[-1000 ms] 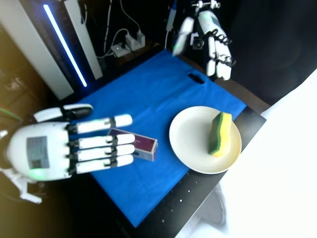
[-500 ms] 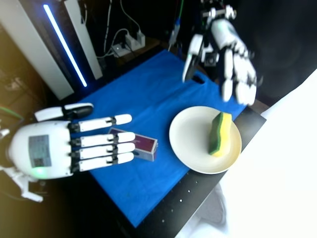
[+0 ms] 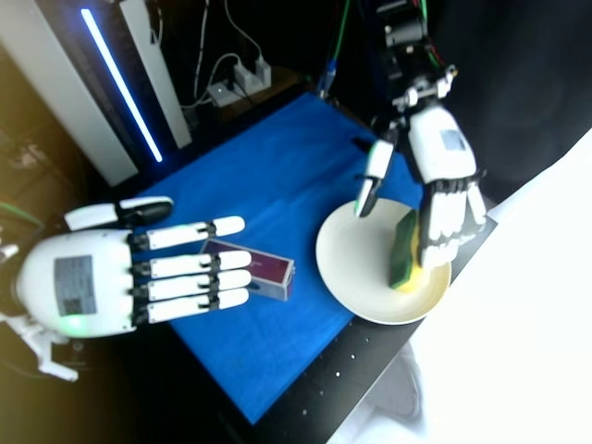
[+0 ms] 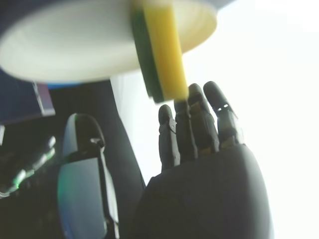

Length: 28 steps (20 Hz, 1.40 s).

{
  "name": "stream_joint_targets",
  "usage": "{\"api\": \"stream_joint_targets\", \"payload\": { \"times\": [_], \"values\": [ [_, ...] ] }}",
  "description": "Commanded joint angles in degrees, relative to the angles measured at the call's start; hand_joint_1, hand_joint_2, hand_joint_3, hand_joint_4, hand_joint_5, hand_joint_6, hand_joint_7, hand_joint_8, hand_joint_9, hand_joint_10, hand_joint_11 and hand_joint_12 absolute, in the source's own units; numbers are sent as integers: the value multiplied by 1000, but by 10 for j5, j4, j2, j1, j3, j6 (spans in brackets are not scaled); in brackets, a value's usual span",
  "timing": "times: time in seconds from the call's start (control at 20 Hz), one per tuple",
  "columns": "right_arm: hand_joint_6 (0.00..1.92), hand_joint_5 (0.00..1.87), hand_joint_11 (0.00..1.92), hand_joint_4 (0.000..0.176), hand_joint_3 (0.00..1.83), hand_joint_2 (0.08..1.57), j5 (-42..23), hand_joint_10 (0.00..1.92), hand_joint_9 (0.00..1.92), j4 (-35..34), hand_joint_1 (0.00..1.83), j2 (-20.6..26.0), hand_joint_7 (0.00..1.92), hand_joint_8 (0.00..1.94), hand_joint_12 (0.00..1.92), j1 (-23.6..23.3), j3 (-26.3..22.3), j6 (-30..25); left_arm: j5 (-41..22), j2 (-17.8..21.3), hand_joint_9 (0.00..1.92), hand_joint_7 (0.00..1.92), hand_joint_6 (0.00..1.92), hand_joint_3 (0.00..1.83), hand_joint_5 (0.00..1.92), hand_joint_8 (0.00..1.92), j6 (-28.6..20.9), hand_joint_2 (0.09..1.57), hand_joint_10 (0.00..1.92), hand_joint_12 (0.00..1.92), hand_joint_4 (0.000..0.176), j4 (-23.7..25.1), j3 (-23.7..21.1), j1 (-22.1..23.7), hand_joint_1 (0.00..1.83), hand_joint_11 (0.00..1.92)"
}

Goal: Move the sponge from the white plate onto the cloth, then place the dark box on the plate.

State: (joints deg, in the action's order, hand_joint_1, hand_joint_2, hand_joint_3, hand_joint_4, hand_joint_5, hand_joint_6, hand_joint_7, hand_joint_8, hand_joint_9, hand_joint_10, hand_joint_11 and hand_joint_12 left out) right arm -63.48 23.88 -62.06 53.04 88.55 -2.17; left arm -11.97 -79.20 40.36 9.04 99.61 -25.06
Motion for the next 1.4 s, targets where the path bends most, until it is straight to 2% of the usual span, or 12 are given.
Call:
{"api": "stream_joint_targets", "payload": {
  "times": [0.0,0.05,0.15,0.3,0.8,1.0,1.1,1.15,1.2,1.25,1.3,1.35],
  "values": [
    [3,304,252,131,0,1154,-60,10,193,-31,426,-1,220,0,115,-9,2,-6,-38,-2,562,545,5,3,506,9,3,979,31,1361,56,-3,8,6,762,0],
    [8,318,262,129,0,1146,-60,13,204,-30,418,-1,225,2,117,-9,2,-7,-31,-5,601,573,4,4,517,10,6,998,38,1423,58,-3,13,5,772,0],
    [8,327,274,132,0,1157,-60,12,213,-28,447,-1,228,3,119,-9,2,-7,-20,-12,610,643,4,7,542,17,7,1038,28,1340,52,-3,25,5,791,0],
    [6,330,299,134,3,1166,-60,16,234,-27,459,-2,236,5,127,-9,2,-7,-19,-18,670,680,4,4,593,6,7,1093,32,1320,60,-3,30,5,883,10],
    [2,333,307,134,1,1166,-60,5,240,-27,463,-3,238,1,112,-9,2,-9,-29,-18,685,685,1,1,600,2,7,1100,27,1337,60,-4,24,5,886,10],
    [1,333,309,134,0,1166,-60,3,241,-28,463,-3,238,1,107,-9,2,-13,-48,-2,686,686,1,0,600,1,7,1101,24,1338,60,0,0,3,886,10],
    [1,333,310,134,0,1166,-60,3,241,-28,463,-3,238,1,104,-9,2,-14,-67,14,687,686,1,0,600,1,7,1101,23,1338,60,20,-24,7,886,9],
    [1,334,328,129,2,1171,-60,7,257,-28,435,-3,253,5,108,-9,2,-15,-77,23,793,759,7,5,664,16,7,1157,68,1383,77,27,-37,9,985,53],
    [1,335,333,128,3,1173,-60,7,261,-28,428,-3,257,5,107,-9,2,-15,-88,32,817,776,8,5,679,19,7,1169,78,1393,80,36,-52,11,1008,63],
    [2,328,339,121,0,1174,-60,7,264,-29,543,-3,253,3,106,-9,2,-15,-93,38,659,738,1,0,598,5,7,1012,316,1433,56,42,-62,12,963,71],
    [3,332,338,123,0,1177,-60,4,263,-30,587,-3,253,2,101,-9,2,-16,-102,45,390,702,0,0,550,4,7,951,986,1585,43,53,-75,14,909,72],
    [3,332,338,123,0,1177,-60,4,263,-30,587,-3,253,2,101,-9,2,-16,-103,47,390,702,0,0,550,4,7,951,986,1585,43,57,-78,15,909,72]
  ]
}}
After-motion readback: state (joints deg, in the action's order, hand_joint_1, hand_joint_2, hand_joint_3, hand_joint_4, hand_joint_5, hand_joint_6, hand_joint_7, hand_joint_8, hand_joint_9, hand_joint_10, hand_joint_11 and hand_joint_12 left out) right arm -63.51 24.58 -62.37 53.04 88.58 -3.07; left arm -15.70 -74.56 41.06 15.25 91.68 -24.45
